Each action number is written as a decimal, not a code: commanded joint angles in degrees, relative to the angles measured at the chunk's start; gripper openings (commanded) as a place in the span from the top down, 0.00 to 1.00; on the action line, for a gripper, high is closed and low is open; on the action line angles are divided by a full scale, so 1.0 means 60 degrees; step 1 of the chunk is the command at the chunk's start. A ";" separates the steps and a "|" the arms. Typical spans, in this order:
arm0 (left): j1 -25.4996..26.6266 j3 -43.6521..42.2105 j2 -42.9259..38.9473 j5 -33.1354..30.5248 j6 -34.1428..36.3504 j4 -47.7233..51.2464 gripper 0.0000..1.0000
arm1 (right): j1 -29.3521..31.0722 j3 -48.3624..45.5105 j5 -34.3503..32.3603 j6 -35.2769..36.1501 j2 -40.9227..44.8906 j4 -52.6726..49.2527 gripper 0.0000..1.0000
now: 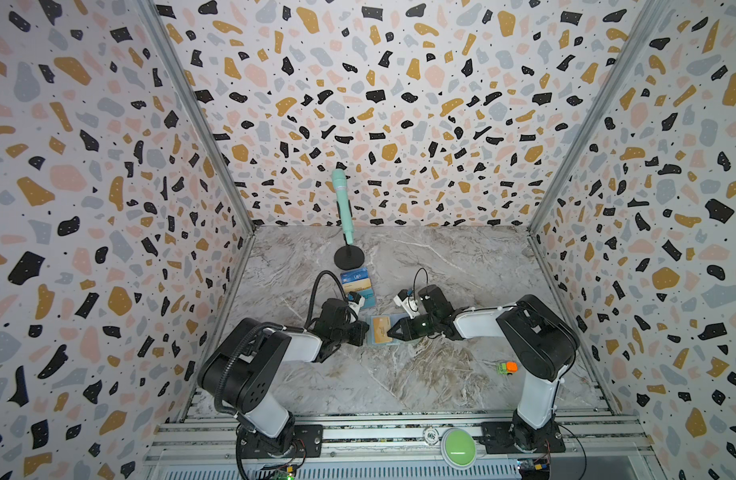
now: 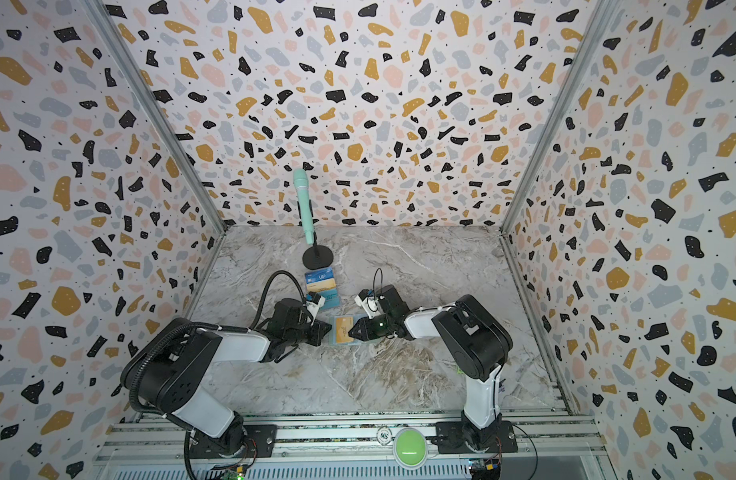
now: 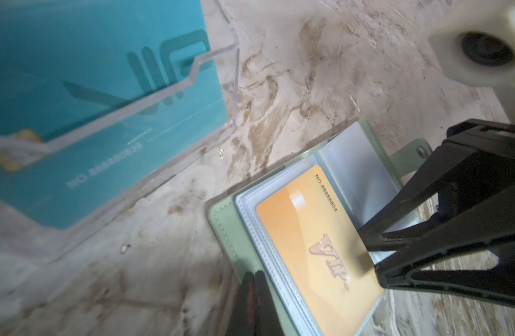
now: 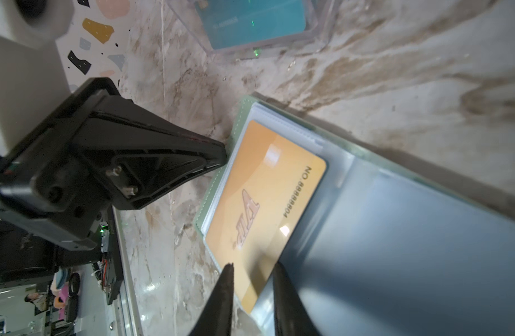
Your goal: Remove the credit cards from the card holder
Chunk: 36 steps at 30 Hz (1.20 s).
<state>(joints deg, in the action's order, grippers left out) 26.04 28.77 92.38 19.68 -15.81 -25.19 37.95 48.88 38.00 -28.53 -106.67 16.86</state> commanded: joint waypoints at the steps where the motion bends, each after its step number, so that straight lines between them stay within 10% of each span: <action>1: 0.0054 0.0063 -0.0157 0.0273 0.0292 0.0866 1.00 | 0.0069 -0.0224 0.0229 -0.0387 0.0489 0.0131 0.75; 36: 0.0054 0.0390 0.0137 0.0733 0.0174 0.0639 1.00 | -0.0314 0.0237 0.0593 -0.1559 -0.0205 0.0473 0.66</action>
<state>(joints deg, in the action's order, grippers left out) 26.06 31.35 92.25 24.21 -14.63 -19.86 36.12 48.58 40.84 -37.71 -107.35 20.18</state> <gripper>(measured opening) 0.048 0.343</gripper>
